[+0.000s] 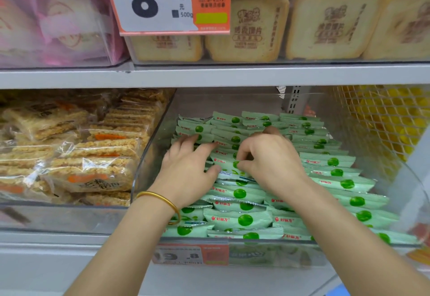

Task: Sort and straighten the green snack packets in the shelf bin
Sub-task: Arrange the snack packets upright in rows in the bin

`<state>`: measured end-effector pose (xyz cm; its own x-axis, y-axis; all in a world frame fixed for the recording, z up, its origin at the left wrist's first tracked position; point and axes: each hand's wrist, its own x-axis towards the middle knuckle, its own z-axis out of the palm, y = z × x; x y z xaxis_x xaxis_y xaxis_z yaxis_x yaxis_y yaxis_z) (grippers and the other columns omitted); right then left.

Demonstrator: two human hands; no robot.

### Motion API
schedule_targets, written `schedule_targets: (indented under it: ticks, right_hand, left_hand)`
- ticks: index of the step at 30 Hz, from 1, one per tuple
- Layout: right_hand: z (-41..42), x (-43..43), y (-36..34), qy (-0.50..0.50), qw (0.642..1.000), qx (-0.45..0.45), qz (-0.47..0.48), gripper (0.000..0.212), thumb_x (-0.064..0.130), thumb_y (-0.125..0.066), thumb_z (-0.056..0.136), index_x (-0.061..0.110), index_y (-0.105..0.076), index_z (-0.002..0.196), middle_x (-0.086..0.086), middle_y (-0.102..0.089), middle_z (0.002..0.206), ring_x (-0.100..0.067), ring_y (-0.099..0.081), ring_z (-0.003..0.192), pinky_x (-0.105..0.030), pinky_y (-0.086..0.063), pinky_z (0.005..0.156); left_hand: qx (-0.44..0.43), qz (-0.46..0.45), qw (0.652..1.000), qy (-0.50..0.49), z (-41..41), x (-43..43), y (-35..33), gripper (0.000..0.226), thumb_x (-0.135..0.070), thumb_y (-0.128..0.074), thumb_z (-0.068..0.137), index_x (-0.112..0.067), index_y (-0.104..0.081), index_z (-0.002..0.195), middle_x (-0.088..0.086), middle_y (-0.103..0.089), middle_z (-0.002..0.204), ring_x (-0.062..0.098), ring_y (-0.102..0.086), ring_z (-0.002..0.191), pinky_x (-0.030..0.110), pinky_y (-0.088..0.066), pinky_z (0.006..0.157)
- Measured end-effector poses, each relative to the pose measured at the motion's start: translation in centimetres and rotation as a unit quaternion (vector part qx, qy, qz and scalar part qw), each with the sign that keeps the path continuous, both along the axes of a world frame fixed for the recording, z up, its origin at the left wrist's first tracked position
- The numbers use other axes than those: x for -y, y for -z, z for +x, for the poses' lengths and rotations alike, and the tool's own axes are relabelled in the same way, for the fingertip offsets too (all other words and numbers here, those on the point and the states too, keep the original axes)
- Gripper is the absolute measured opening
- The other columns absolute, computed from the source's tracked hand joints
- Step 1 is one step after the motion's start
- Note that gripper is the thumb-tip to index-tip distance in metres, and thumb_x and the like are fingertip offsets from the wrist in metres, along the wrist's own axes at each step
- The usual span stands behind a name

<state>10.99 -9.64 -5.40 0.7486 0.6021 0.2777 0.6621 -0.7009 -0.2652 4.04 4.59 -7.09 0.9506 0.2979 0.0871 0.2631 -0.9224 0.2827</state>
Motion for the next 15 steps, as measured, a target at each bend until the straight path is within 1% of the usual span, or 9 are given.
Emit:
schedule_targets:
  ticks: [2,3,5,7,8,11,12,13,15]
  right_hand:
    - [0.1,0.3,-0.2,-0.001,0.998,-0.033,0.048,0.004,0.023,-0.065,0.086,0.025,-0.068,0.084,0.008,-0.063,0.078,-0.017,-0.049,0.099,-0.028,-0.038,0.074]
    - [0.0,0.3,-0.2,-0.004,0.996,-0.047,0.073,0.004,0.024,-0.065,0.086,0.024,-0.068,0.085,0.008,-0.063,0.078,-0.017,-0.051,0.096,-0.029,-0.041,0.074]
    - [0.0,0.5,-0.4,-0.009,0.988,-0.067,0.136,0.004,0.023,-0.065,0.087,0.024,-0.068,0.087,0.008,-0.065,0.085,-0.015,-0.056,0.093,-0.031,-0.046,0.078]
    - [0.0,1.0,-1.0,-0.009,0.973,-0.092,0.211,0.003,0.022,-0.064,0.087,0.024,-0.067,0.088,0.011,-0.063,0.089,-0.009,-0.057,0.091,-0.025,-0.043,0.079]
    - [0.0,1.3,-1.2,-0.013,0.965,-0.104,0.238,0.003,0.022,-0.064,0.088,0.024,-0.065,0.087,0.013,-0.062,0.089,-0.006,-0.055,0.09,-0.02,-0.039,0.076]
    - [-0.3,2.0,-1.6,-0.038,0.947,-0.14,0.288,0.009,0.02,-0.067,0.086,0.027,-0.064,0.081,0.018,-0.062,0.083,0.006,-0.053,0.075,-0.008,-0.037,0.065]
    - [-0.6,2.1,-1.7,-0.049,0.941,-0.141,0.305,0.011,0.019,-0.068,0.085,0.028,-0.065,0.079,0.019,-0.062,0.08,0.009,-0.053,0.072,-0.005,-0.036,0.063]
    - [-0.8,2.2,-1.9,-0.058,0.933,-0.139,0.326,0.013,0.018,-0.068,0.084,0.028,-0.065,0.078,0.02,-0.063,0.078,0.012,-0.053,0.069,-0.004,-0.037,0.064]
    - [-1.2,2.5,-2.3,-0.071,0.911,-0.14,0.381,0.017,0.015,-0.068,0.084,0.029,-0.065,0.076,0.019,-0.063,0.076,0.013,-0.053,0.065,-0.004,-0.037,0.064]
  left_hand:
    - [0.01,-0.003,1.0,0.0,-0.1,0.0,0.0,0.053,-0.044,-0.046,0.092,-0.038,-0.029,0.142,0.002,-0.02,0.153,0.021,-0.01,0.141,0.037,-0.013,0.115]
    - [0.021,-0.009,1.0,0.002,-0.1,0.0,0.0,0.055,-0.043,-0.049,0.091,-0.037,-0.029,0.142,0.001,-0.023,0.152,0.021,-0.013,0.14,0.036,-0.014,0.114]
    - [0.048,-0.041,0.998,0.004,-0.1,-0.1,0.0,0.063,-0.04,-0.055,0.088,-0.034,-0.025,0.144,0.0,-0.028,0.149,0.021,-0.019,0.137,0.035,-0.018,0.112]
    - [0.087,-0.089,0.992,0.008,-0.3,0.0,-0.2,0.074,-0.037,-0.061,0.086,-0.028,-0.019,0.146,-0.001,-0.033,0.147,0.02,-0.023,0.135,0.032,-0.022,0.11]
    - [0.111,-0.116,0.987,0.013,-0.4,0.0,-0.3,0.076,-0.034,-0.063,0.085,-0.027,-0.018,0.147,-0.002,-0.035,0.145,0.017,-0.025,0.135,0.029,-0.024,0.109]
    - [0.178,-0.201,0.962,0.048,-1.0,0.4,-1.2,0.067,-0.026,-0.063,0.087,-0.03,-0.027,0.144,-0.019,-0.041,0.13,-0.003,-0.033,0.125,0.014,-0.026,0.1]
    - [0.19,-0.23,0.953,0.059,-1.3,0.7,-1.4,0.062,-0.025,-0.062,0.088,-0.032,-0.032,0.142,-0.023,-0.041,0.127,-0.007,-0.035,0.122,0.013,-0.027,0.101]
    - [0.199,-0.259,0.943,0.072,-1.5,0.9,-1.6,0.056,-0.023,-0.061,0.089,-0.032,-0.037,0.138,-0.025,-0.044,0.127,-0.009,-0.039,0.121,0.016,-0.031,0.103]
    - [0.222,-0.295,0.924,0.098,-1.9,1.3,-1.9,0.043,-0.018,-0.06,0.09,-0.03,-0.048,0.128,-0.023,-0.054,0.124,-0.008,-0.048,0.117,0.022,-0.04,0.103]
